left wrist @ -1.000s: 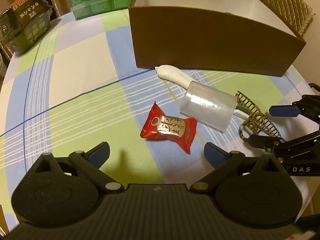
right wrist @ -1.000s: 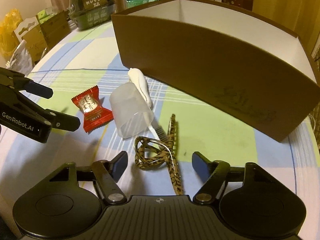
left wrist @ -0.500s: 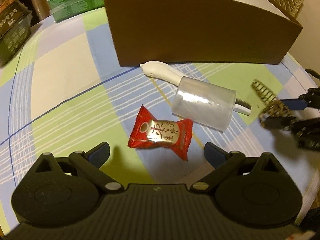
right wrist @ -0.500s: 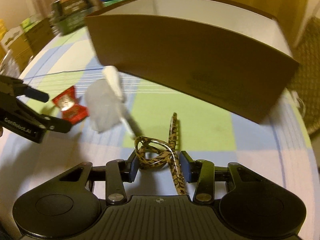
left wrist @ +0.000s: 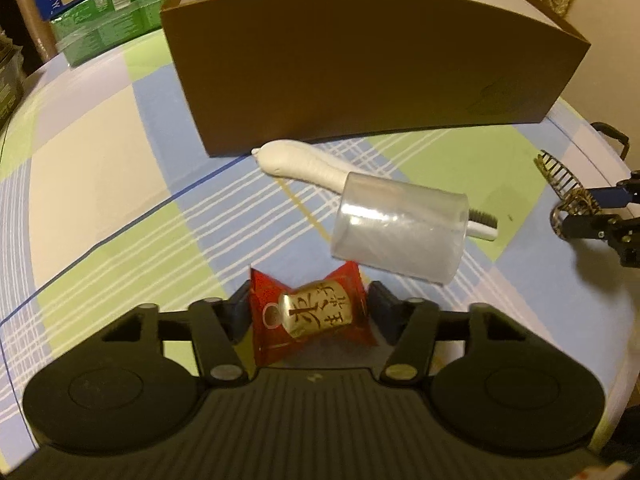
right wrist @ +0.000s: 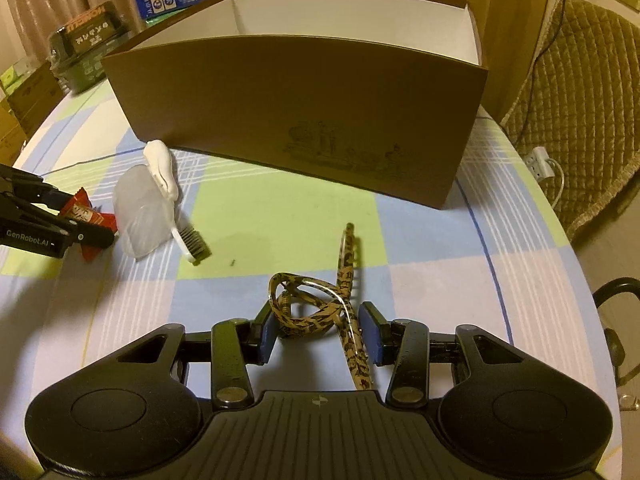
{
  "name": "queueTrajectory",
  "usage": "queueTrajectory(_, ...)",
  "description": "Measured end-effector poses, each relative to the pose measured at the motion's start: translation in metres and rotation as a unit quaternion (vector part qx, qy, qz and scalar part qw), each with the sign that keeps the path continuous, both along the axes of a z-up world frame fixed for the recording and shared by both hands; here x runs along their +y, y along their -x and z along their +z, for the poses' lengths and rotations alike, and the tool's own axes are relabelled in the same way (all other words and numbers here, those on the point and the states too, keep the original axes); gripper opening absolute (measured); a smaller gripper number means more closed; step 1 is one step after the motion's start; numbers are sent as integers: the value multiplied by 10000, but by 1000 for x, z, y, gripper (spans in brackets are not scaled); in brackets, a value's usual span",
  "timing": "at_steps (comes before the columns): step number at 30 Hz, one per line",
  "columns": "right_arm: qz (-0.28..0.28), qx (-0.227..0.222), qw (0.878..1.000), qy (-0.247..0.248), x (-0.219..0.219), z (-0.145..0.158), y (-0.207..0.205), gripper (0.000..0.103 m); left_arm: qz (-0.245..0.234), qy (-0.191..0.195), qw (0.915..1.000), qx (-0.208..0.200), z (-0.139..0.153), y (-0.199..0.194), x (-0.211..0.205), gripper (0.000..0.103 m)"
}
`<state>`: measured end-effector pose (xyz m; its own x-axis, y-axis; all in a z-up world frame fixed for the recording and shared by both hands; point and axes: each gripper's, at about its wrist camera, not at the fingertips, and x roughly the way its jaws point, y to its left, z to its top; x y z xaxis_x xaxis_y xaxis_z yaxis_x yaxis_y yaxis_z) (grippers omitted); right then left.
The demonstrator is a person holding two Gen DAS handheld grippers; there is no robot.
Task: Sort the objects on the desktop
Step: 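Grasp the red candy with the left tool while the right tool grasps the gold hair clip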
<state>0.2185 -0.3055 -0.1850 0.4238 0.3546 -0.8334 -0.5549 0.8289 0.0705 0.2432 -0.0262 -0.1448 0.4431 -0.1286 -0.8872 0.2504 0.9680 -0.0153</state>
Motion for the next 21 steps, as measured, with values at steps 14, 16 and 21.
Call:
queueTrajectory(14, 9, -71, 10000, 48, 4, -3, -3, 41, 244, 120, 9996, -20, 4, 17, 12, 44)
queueTrajectory(16, 27, -84, 9999, 57, 5, -3, -4, 42, 318, 127, 9994, -1, 5, 21, 16, 44)
queueTrajectory(21, 53, -81, 9999, 26, 6, -4, -4, 43, 543, 166, 9984, 28, 8, 33, 27, 43)
